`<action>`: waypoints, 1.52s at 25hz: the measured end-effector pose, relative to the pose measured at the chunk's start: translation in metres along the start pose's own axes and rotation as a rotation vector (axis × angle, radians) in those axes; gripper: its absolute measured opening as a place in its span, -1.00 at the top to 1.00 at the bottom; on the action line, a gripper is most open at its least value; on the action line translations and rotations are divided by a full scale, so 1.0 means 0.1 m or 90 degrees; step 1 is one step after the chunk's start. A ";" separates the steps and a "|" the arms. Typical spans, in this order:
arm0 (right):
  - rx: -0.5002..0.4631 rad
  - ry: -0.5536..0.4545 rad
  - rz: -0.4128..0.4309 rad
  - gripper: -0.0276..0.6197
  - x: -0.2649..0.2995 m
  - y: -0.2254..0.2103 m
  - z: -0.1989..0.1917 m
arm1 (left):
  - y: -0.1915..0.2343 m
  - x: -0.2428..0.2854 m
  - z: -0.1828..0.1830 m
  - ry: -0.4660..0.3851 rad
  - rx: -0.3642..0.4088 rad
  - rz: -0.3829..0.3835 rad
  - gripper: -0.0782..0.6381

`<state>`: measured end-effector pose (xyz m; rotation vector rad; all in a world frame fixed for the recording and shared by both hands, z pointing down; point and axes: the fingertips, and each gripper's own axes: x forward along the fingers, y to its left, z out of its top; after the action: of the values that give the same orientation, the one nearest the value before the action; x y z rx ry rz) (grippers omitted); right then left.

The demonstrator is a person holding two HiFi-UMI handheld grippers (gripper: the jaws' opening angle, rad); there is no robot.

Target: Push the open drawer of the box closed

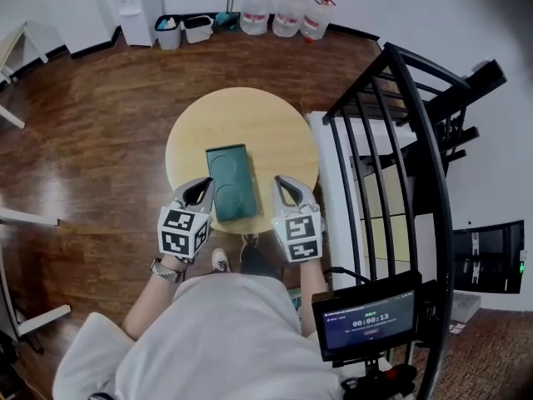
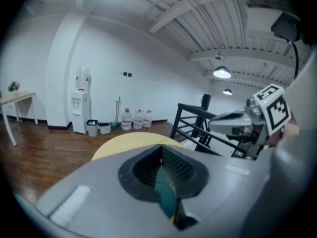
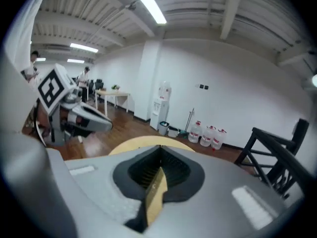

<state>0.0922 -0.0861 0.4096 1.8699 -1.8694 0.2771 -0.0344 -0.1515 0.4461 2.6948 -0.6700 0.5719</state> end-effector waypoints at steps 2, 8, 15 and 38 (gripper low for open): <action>0.073 -0.043 -0.011 0.91 -0.13 -0.14 0.09 | -0.06 -0.04 0.11 -0.027 0.009 0.004 0.76; 0.166 -0.160 -0.014 0.91 -0.48 -0.43 0.45 | -0.21 -0.17 0.42 -0.103 0.040 0.009 0.76; 0.167 -0.259 -0.021 0.91 -0.79 -0.63 0.69 | -0.35 -0.35 0.96 -0.192 0.115 0.030 0.76; 0.166 -0.204 -0.077 0.91 -1.07 -0.57 0.59 | -0.32 -0.67 0.88 -0.180 0.151 0.038 0.76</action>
<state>0.1322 -0.0219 0.2977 2.3097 -1.9911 0.1966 -0.0462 -0.1325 0.3334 3.0215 -0.8016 0.2999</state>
